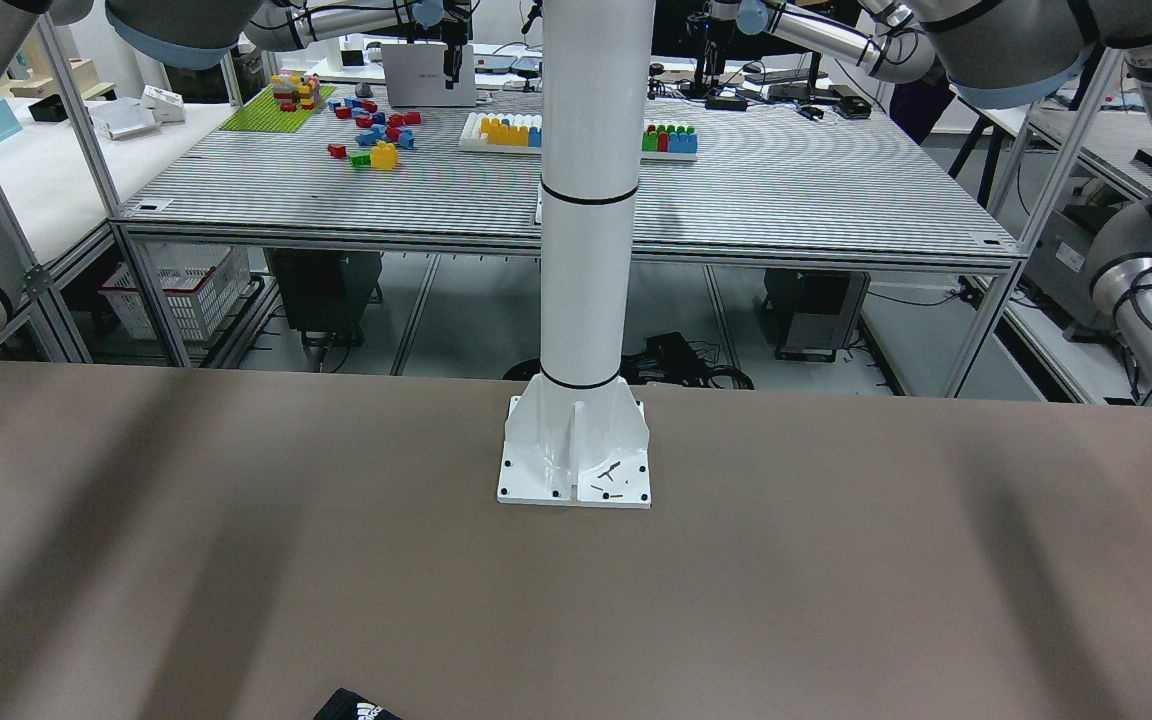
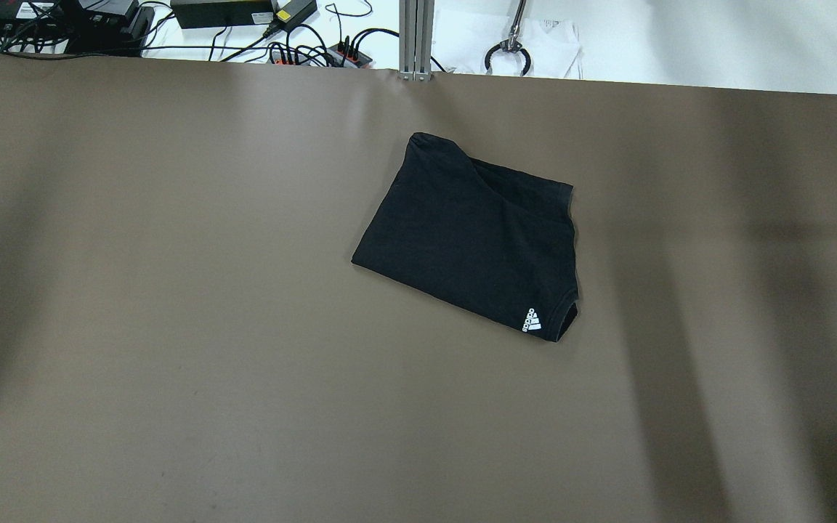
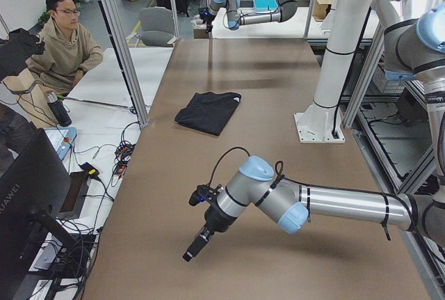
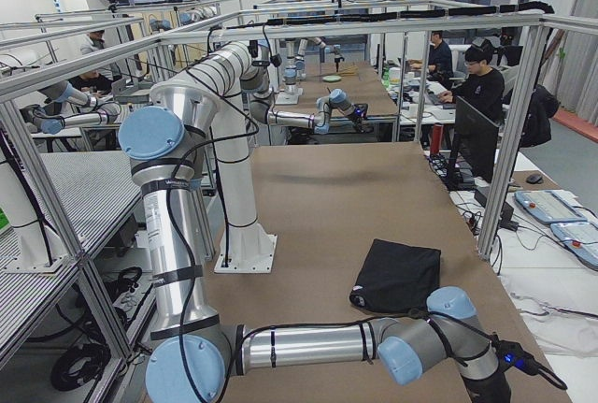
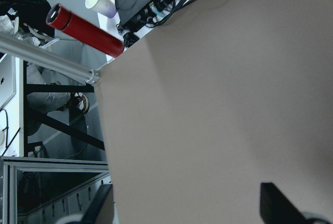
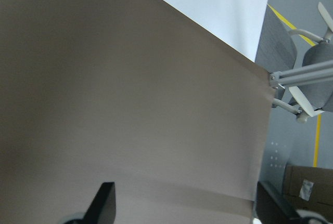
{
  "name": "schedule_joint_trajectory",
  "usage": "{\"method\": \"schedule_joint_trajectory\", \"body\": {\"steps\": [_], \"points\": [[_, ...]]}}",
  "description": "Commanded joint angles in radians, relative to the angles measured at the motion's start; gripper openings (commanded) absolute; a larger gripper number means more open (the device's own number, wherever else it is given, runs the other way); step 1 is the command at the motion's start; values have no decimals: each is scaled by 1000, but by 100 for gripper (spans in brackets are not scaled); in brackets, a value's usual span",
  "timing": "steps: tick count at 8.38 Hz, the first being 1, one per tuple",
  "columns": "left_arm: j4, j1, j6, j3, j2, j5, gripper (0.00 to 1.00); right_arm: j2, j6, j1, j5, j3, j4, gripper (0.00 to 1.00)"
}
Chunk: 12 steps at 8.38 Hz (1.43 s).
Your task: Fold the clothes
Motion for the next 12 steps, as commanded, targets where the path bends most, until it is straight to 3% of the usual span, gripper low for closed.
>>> {"method": "schedule_joint_trajectory", "body": {"steps": [1,4,7,12], "points": [[-4,-222,241,60,31,-153,100,-83,-168,135,2,0,69,95],[1,-283,237,-6,60,-195,100,-122,-187,238,14,17,66,95],[7,-277,225,-46,86,-180,100,-155,-187,252,16,34,72,95],[5,-275,196,-58,71,-146,100,-168,-164,257,14,156,24,95]]}}
